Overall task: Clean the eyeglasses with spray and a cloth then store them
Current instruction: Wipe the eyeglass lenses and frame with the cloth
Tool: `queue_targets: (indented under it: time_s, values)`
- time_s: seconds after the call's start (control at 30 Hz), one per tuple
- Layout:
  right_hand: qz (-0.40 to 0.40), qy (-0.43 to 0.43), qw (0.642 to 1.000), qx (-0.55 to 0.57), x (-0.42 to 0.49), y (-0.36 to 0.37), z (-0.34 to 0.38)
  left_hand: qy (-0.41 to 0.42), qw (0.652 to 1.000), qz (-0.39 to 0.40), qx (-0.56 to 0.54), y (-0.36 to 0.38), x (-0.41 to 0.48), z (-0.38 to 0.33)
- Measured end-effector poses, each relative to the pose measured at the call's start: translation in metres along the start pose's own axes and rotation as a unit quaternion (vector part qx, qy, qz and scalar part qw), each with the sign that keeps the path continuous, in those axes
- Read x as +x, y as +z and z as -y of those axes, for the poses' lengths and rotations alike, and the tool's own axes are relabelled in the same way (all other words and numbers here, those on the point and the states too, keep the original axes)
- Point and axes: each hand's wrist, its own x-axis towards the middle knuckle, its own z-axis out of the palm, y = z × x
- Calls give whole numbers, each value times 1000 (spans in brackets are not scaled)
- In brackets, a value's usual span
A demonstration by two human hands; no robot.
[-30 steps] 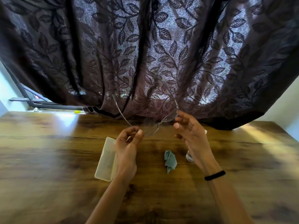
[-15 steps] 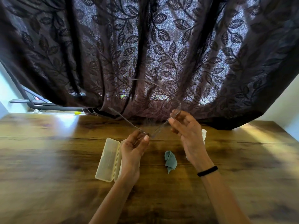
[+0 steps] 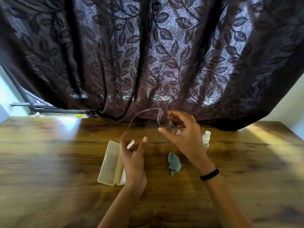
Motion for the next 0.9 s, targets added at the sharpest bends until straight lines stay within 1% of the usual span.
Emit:
queue_targets:
  time_s: [0.1,0.13,0.27,0.47,0.57,0.63,0.73,0.8,0.83,0.9]
  values:
    - [25,-21,999,-36,1,2,5,18,988,139,66,7,1,-3]
    - [37,-24,998,-43,1,2,6,18,984,165,69,11,1,-5]
    - [69,-32,996,-40,0,5,10,6,978,209,19,23,6,-12]
    - [106,-39,992,-53,-1,8,10,15,979,201,-1,26,11,-13]
    - [113,-41,992,-45,-4,7,10,34,979,198,-14,24,12,-13]
    - [78,-24,997,-15,-7,4,6,51,980,191,-15,22,15,-11]
    - [-7,7,999,31,-14,0,-11,59,982,174,-50,19,21,-11]
    - [-30,24,999,9,-20,1,-26,54,982,164,-78,16,25,-9]
    - [-25,45,998,-23,-24,3,-34,51,982,160,-89,15,28,-7]
    - [28,100,990,-95,-34,9,-49,44,981,152,-110,12,32,-3]
